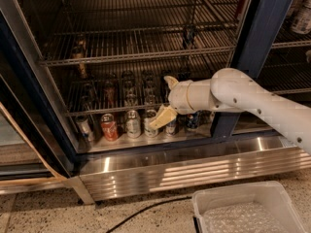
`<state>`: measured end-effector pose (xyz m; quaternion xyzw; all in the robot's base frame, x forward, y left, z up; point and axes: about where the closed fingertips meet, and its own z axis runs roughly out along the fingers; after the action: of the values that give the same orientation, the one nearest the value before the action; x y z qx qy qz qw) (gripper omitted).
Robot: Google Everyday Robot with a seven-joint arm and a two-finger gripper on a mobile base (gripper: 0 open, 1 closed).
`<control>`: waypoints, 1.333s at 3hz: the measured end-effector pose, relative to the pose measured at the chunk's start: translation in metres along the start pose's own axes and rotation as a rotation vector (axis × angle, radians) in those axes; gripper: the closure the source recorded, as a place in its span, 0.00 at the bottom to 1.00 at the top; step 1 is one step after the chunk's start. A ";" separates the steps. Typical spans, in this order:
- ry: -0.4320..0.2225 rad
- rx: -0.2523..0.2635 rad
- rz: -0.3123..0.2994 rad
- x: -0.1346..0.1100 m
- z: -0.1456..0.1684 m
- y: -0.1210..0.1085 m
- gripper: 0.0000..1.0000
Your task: Pick orange can from top shelf of fridge
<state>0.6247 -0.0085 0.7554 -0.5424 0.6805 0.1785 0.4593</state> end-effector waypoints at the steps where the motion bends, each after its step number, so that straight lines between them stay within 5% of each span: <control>1: -0.006 0.012 -0.008 -0.001 0.007 -0.002 0.00; 3: -0.165 0.109 -0.126 -0.027 0.055 -0.051 0.00; 4: -0.256 0.116 -0.140 -0.040 0.080 -0.073 0.00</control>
Offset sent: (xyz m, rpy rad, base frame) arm 0.0682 0.0296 0.0120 0.0895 -0.2832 0.0049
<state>0.7247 0.0485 0.7654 -0.5336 0.5861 0.1742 0.5843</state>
